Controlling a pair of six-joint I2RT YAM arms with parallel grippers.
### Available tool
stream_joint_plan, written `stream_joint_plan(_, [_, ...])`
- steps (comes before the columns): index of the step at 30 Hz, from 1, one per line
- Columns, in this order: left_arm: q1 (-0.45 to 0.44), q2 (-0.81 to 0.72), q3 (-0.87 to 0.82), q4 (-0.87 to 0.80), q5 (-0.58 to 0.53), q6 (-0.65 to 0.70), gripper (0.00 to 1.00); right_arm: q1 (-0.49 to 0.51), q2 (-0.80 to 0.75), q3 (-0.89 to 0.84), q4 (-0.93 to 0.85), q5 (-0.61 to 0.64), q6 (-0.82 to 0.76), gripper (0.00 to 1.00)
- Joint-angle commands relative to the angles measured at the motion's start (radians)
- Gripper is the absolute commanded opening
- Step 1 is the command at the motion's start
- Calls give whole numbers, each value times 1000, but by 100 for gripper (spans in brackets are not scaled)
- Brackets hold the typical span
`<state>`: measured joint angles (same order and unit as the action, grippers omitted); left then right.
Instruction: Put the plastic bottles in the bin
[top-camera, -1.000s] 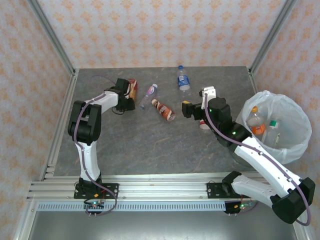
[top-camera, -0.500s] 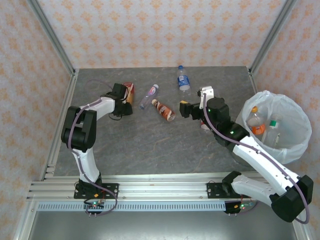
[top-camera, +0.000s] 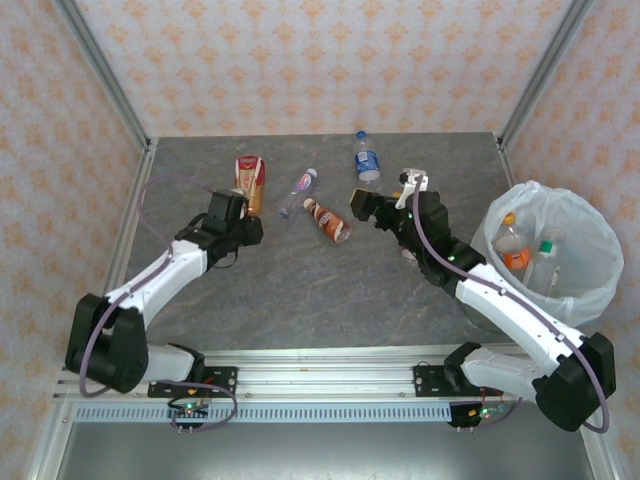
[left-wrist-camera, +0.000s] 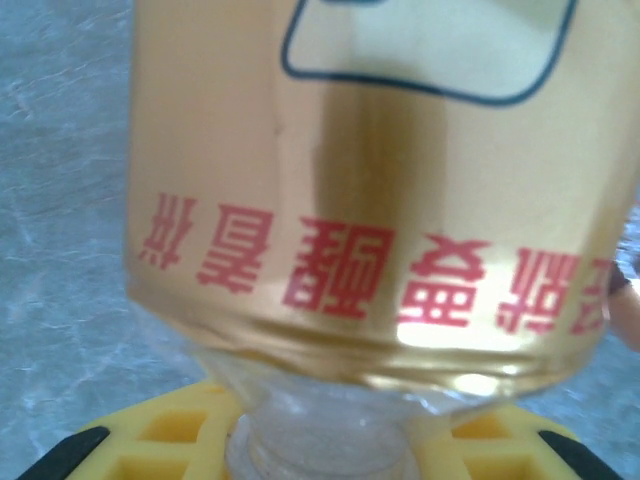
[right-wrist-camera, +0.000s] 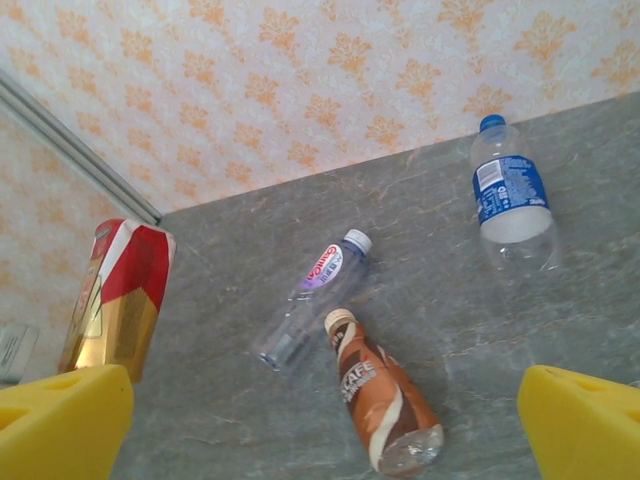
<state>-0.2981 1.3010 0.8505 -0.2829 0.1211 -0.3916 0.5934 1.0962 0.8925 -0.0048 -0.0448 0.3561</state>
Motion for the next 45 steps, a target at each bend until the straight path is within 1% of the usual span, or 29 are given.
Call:
stream_joint_plan(1, [-47, -72, -37, 71, 42, -43, 0, 6, 24, 91, 13, -77, 95, 99])
stream_joint_plan(3, [-73, -107, -53, 110, 96, -56, 0, 6, 51, 128, -17, -125, 108, 99])
stream_joint_plan(6, [-111, -133, -62, 161, 156, -53, 0, 6, 82, 178, -61, -150, 136, 99])
stream_joint_plan(12, [-200, -135, -54, 246, 217, -5, 0, 4, 144, 227, -62, -216, 203, 99])
stream_joint_plan(15, [-255, -118, -28, 248, 221, 29, 0, 4, 157, 249, -67, -256, 223, 99])
stream_joint_plan(18, [-294, -99, -9, 251, 223, 49, 0, -5, 156, 241, -27, -287, 285, 99])
stream_joint_plan(20, [-313, -92, -3, 261, 227, 53, 0, -12, 161, 246, -23, -296, 309, 99])
stream_joint_plan(23, [-339, -81, 11, 267, 222, 62, 0, -16, 175, 256, -42, -306, 305, 99])
stream_joint_plan(28, [-365, -49, 36, 268, 225, 68, 0, -24, 208, 263, 6, -407, 316, 99])
stream_joint_plan(31, [-377, -36, 49, 270, 228, 78, 0, -26, 227, 278, 5, -405, 307, 99])
stream_joint_plan(36, [-386, -36, 54, 277, 229, 91, 0, -26, 250, 292, -35, -332, 306, 99])
stream_joint_plan(38, [-392, -35, 57, 272, 225, 98, 0, -25, 253, 287, -22, -336, 301, 100])
stream_joint_plan(40, [-400, -30, 64, 262, 214, 107, 0, -26, 259, 287, -20, -340, 302, 97])
stream_joint_plan(43, [-416, -17, 85, 233, 174, 123, 0, -26, 262, 282, -30, -329, 303, 84])
stream_joint_plan(44, [-423, -14, 91, 227, 156, 125, 0, -26, 261, 277, -32, -324, 302, 82])
stream_joint_plan(45, [-428, -11, 96, 220, 137, 126, 0, -25, 261, 274, -38, -323, 298, 81])
